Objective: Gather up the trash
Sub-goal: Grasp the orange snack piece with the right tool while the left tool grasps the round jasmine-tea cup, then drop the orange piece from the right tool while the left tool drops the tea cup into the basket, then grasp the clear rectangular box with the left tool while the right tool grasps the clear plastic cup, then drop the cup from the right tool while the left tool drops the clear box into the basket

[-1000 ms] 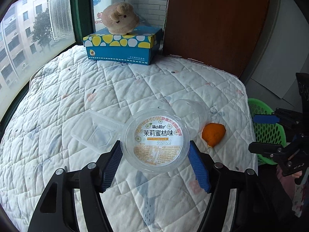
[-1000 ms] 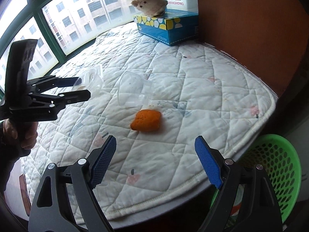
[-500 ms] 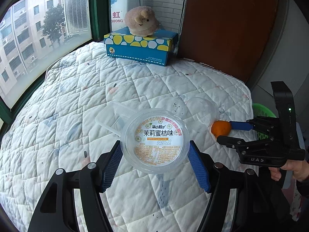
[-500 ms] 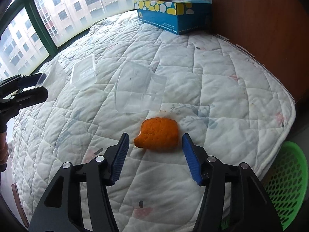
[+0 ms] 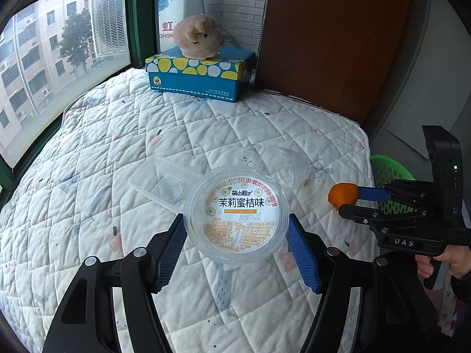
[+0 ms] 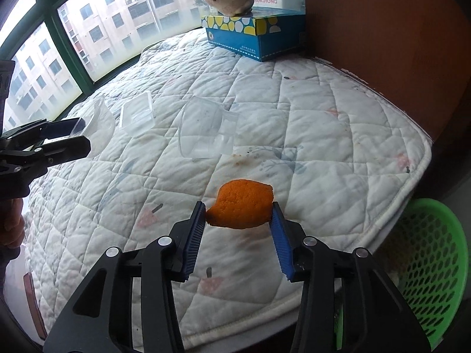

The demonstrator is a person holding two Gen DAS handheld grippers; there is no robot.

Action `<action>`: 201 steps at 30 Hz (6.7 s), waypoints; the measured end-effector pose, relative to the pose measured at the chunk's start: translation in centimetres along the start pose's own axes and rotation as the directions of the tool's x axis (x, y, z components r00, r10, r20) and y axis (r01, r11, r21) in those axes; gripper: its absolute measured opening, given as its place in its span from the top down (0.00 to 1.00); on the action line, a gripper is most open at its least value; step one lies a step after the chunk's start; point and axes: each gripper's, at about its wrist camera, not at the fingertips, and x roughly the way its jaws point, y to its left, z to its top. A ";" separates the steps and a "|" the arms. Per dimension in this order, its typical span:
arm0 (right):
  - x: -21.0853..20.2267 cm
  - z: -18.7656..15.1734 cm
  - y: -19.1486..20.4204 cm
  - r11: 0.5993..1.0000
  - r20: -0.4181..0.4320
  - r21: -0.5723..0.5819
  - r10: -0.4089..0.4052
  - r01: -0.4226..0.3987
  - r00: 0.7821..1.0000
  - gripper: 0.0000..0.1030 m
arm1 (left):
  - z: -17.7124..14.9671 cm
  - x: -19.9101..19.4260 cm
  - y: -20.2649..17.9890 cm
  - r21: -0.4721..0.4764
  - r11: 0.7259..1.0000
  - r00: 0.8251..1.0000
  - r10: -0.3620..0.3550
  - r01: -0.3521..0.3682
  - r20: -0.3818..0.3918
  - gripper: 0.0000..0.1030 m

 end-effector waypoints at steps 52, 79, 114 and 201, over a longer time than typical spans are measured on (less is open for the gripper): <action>-17.2 -13.0 -22.0 0.908 0.087 0.341 -0.291 0.246 0.953 0.37 | 1.5 6.9 -29.2 0.240 0.941 0.965 -0.205 0.240 -0.162 0.36; -18.3 -12.3 -20.2 0.924 0.135 0.332 -0.248 0.192 0.959 0.28 | 1.7 5.5 -27.1 0.187 0.962 0.975 -0.177 0.201 -0.137 0.25; -9.9 -3.5 -6.8 0.995 0.111 0.090 -0.049 0.039 0.993 0.19 | 3.9 2.7 4.3 -0.387 0.883 0.963 0.226 -0.265 -0.145 0.15; -10.4 -7.1 -9.7 0.979 0.105 0.199 -0.076 0.054 0.992 0.48 | 3.6 0.5 -9.6 -0.368 0.922 0.978 -0.175 0.121 -0.116 0.45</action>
